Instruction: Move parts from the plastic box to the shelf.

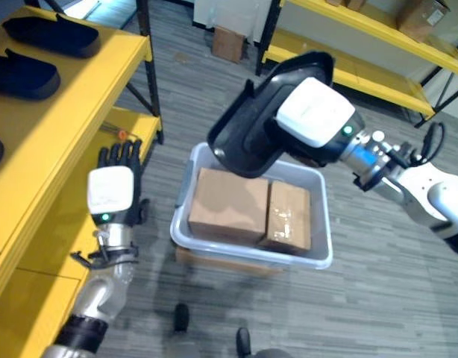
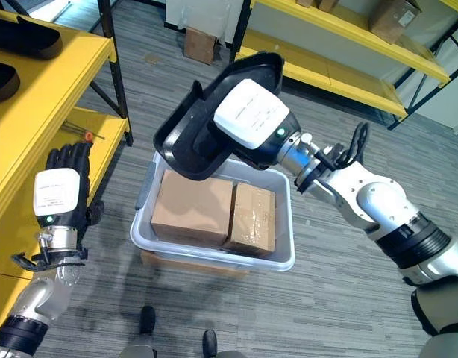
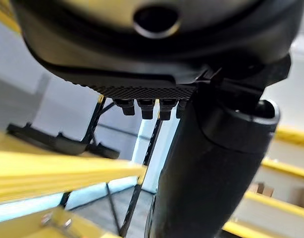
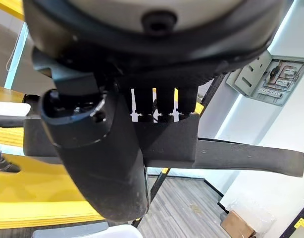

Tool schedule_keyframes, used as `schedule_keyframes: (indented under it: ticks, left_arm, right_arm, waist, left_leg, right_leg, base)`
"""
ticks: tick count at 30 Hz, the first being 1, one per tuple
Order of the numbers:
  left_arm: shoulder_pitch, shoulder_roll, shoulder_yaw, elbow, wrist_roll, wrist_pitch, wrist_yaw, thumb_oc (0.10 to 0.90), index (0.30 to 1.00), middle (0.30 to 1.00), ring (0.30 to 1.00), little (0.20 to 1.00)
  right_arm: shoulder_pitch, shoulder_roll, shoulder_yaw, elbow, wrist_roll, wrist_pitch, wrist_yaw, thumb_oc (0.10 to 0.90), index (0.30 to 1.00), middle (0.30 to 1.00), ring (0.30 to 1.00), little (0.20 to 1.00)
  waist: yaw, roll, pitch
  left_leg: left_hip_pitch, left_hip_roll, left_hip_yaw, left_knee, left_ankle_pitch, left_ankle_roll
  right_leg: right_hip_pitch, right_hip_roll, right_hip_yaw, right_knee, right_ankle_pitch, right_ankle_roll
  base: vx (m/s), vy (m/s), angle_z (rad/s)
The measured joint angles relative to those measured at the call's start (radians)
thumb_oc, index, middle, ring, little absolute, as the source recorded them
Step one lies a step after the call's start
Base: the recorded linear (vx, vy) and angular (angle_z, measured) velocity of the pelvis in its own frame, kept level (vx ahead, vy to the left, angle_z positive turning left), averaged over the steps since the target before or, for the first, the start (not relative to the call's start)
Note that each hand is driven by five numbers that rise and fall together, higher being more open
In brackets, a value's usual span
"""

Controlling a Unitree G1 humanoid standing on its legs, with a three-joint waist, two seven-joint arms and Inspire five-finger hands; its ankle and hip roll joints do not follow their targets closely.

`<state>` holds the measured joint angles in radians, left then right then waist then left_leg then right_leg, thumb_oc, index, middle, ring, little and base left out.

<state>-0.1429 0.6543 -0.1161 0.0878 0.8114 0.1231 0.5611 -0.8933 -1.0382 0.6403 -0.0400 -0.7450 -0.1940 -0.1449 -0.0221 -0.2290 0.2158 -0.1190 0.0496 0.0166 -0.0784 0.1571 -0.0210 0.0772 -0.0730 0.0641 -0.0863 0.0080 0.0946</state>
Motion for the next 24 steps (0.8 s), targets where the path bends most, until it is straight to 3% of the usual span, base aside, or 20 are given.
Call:
schedule_keyframes:
  ticks: [4,13,24]
  left_arm:
    - [-0.005,0.028,0.000,-0.135,0.049,-0.038,0.004,0.900,1.000,1.000,1.000,1.000]
    - [-0.086,0.041,-0.027,-0.179,0.079,-0.084,0.021,0.900,1.000,1.000,1.000,1.000]
    - [-0.154,0.116,-0.232,-0.179,0.118,-0.159,0.014,0.900,1.000,1.000,1.000,1.000]
  right_arm:
    - [0.000,0.000,0.001,0.000,0.000,-0.017,0.000,0.400,0.300,0.300,0.300,0.300]
    - [0.000,0.000,0.017,0.008,0.001,-0.031,0.000,0.400,0.300,0.300,0.300,0.300]
    - [-0.031,0.000,0.100,0.048,0.002,-0.041,0.000,0.400,0.300,0.300,0.300,0.300]
  waist:
    - [0.000,0.000,0.000]
    - [0.001,0.000,0.000]
    - [-0.001,-0.001,-0.001]
  left_leg:
    - [-0.001,0.000,-0.001,0.000,0.000,0.000]
    - [-0.002,0.000,-0.005,0.000,0.002,-0.002]
    - [-0.003,-0.001,-0.009,0.000,0.003,-0.003]
  right_leg:
    - [0.000,0.001,-0.001,0.000,0.000,0.000]
    - [0.000,0.002,-0.002,0.000,0.000,0.000]
    - [0.000,0.002,-0.006,0.000,0.000,0.000]
  base:
    - [0.00,0.000,0.00]
    - [0.00,0.000,0.00]
    - [0.00,0.000,0.00]
